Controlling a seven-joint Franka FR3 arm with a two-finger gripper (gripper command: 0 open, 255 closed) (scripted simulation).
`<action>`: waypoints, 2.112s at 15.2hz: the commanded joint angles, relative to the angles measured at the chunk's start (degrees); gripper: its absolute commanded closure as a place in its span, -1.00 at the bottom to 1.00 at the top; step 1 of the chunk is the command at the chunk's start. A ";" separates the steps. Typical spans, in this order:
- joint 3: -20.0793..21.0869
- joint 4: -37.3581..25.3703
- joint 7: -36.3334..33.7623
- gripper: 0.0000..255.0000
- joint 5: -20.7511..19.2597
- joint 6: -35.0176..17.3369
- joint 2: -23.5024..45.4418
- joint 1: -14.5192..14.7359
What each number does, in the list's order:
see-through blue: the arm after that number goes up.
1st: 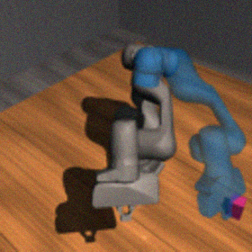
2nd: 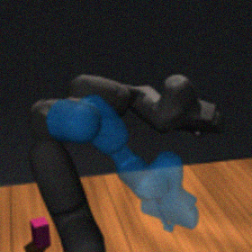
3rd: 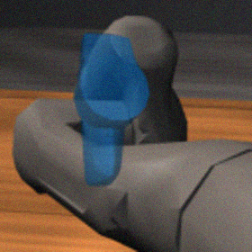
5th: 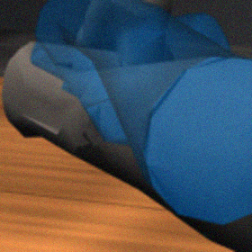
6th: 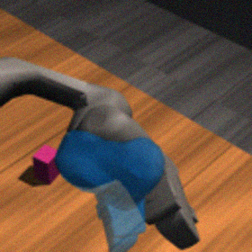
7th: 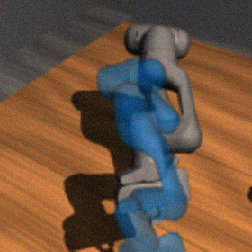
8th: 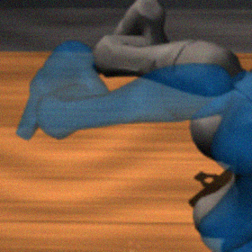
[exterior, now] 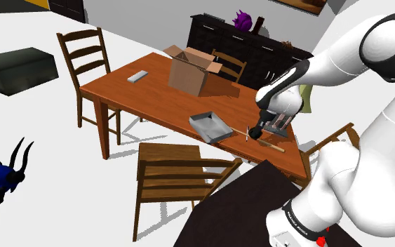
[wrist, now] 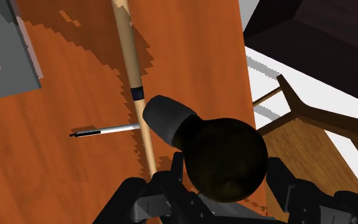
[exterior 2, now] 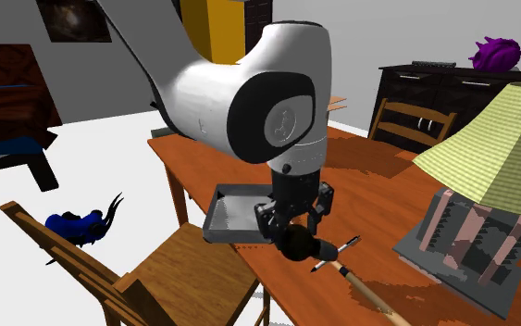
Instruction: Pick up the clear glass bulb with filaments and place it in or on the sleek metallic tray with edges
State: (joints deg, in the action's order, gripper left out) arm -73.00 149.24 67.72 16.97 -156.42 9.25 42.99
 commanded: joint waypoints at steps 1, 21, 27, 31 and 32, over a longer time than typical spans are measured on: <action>-9.09 0.20 -4.39 1.00 -6.29 1.15 -2.65 8.04; 13.28 -23.15 -14.44 1.00 6.91 16.80 12.75 1.94; 19.07 -33.86 -17.31 1.00 10.76 21.86 20.11 -1.51; 21.25 -33.53 -16.04 1.00 12.95 19.84 22.10 -3.19; 21.80 -33.49 -15.72 1.00 13.50 19.34 22.61 -3.61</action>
State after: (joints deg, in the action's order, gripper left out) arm -51.98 115.81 51.54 29.70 -136.46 31.12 40.04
